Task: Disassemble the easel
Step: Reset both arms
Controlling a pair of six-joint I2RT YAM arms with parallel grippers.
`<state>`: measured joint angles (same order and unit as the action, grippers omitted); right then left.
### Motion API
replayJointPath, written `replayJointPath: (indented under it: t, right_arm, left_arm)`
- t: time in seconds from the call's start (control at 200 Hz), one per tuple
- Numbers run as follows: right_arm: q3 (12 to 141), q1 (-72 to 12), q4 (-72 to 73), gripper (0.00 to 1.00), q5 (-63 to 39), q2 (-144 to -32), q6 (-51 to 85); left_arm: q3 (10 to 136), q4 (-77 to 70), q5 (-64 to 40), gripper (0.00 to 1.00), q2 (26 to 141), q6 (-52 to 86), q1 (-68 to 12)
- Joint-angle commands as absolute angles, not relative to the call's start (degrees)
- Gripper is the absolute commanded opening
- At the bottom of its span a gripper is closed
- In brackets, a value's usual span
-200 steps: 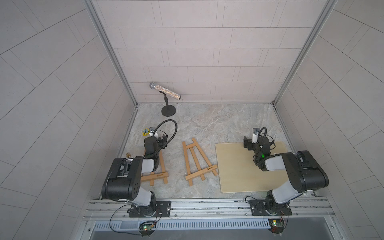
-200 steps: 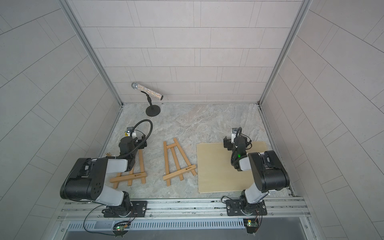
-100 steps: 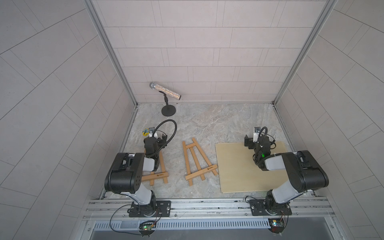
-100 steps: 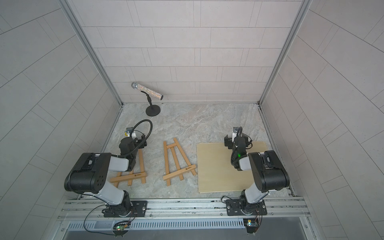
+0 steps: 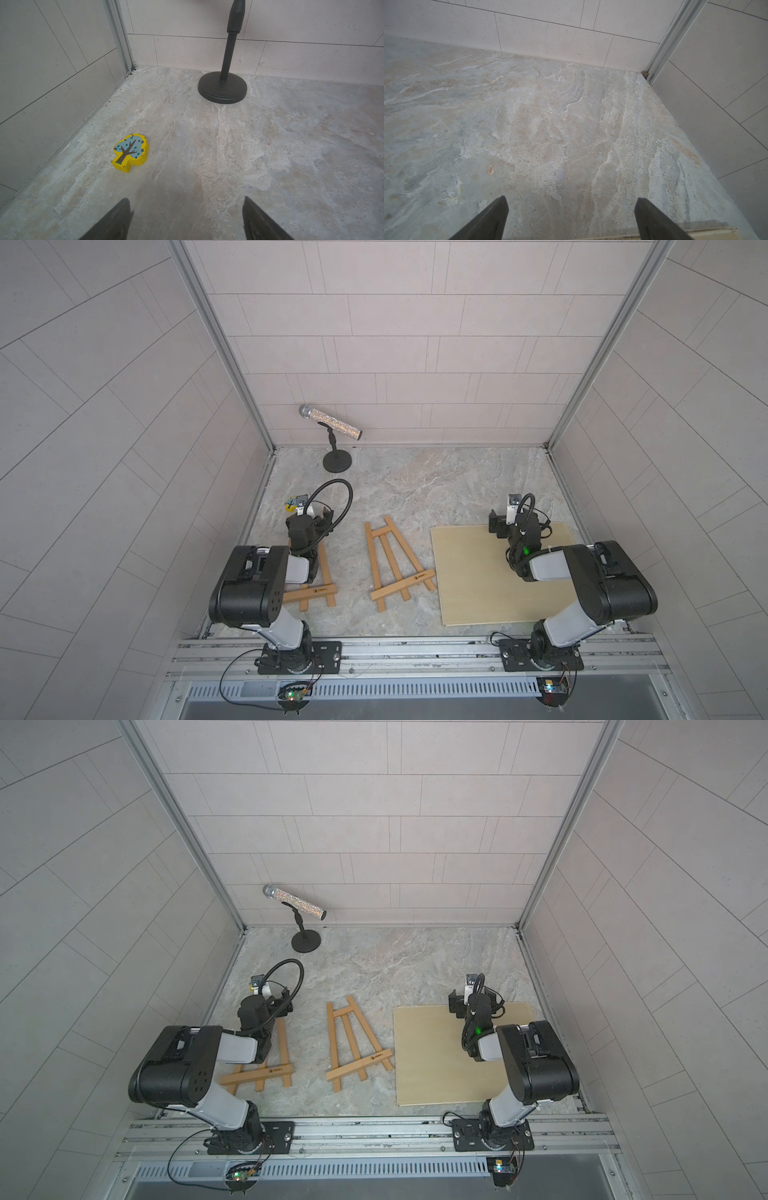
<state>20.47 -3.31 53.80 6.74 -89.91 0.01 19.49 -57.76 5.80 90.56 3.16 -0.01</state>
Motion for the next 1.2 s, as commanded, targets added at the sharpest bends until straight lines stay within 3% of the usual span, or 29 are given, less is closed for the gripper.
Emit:
replayJointPath:
  t: [0.0,0.545,0.706,0.821,1.196]
  right_arm:
    - [20.8,-3.2,55.1,1.00,7.5,-90.0,0.1]
    - [20.8,-3.2,55.0,1.00,7.5,-90.0,0.0]
    - [20.8,-3.2,55.1,1.00,7.5,-90.0,0.1]
    - [20.8,-3.2,55.0,1.00,7.6,-90.0,0.1]
    - [20.8,-3.2,55.0,1.00,7.6,-89.9,0.1]
  left_arm:
    - [18.7,-60.2,6.1,0.88,90.6,3.6,0.3]
    - [18.7,-60.1,6.1,0.89,90.7,3.3,0.2]
    - [18.6,-60.0,10.8,0.89,90.5,4.7,0.0]
    - [18.7,-60.1,5.8,0.89,90.6,2.8,-0.1]
    - [19.0,-59.6,5.6,0.90,90.6,2.6,-0.1]
